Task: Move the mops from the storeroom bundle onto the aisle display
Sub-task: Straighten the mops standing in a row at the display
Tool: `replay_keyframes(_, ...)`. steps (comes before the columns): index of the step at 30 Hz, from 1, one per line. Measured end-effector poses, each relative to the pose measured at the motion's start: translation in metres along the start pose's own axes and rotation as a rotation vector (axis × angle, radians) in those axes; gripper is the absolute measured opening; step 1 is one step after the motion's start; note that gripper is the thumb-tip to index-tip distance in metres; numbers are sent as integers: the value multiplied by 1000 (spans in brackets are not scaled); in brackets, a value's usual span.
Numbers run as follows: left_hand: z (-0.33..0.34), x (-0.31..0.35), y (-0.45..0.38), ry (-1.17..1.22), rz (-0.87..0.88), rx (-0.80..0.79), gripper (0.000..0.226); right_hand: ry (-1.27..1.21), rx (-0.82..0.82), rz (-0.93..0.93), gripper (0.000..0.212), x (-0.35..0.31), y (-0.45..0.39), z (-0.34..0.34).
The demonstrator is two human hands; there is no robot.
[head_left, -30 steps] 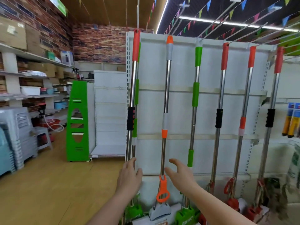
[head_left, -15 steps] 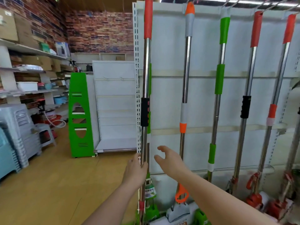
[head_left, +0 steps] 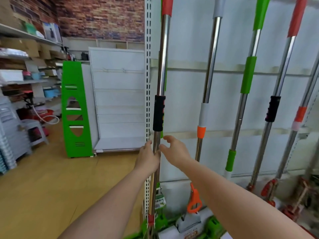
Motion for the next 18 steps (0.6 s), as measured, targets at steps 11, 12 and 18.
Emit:
replay_keyframes(11, 28, -5, -38, -12, -58, -71, 44, -243, -12, 82, 43, 15, -38, 15)
replay_keyframes(12, 27, -5, -38, -35, -48, -59, 43, -258, -17, 84, 42, 16, -38, 17)
replay_keyframes(18, 25, 0, -35, -182, 5, -11, 37, -290, -28, 94, 45, 24, -39, 21)
Point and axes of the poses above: each hand's wrist, its own y-axis away from the middle knuckle, its own z-axis out of the palm, x = y × z, the point moved 9 cm from there along -y, towards the middle knuckle, and after that the axes turned 13 degrees about -z, right-handed, at the moved point
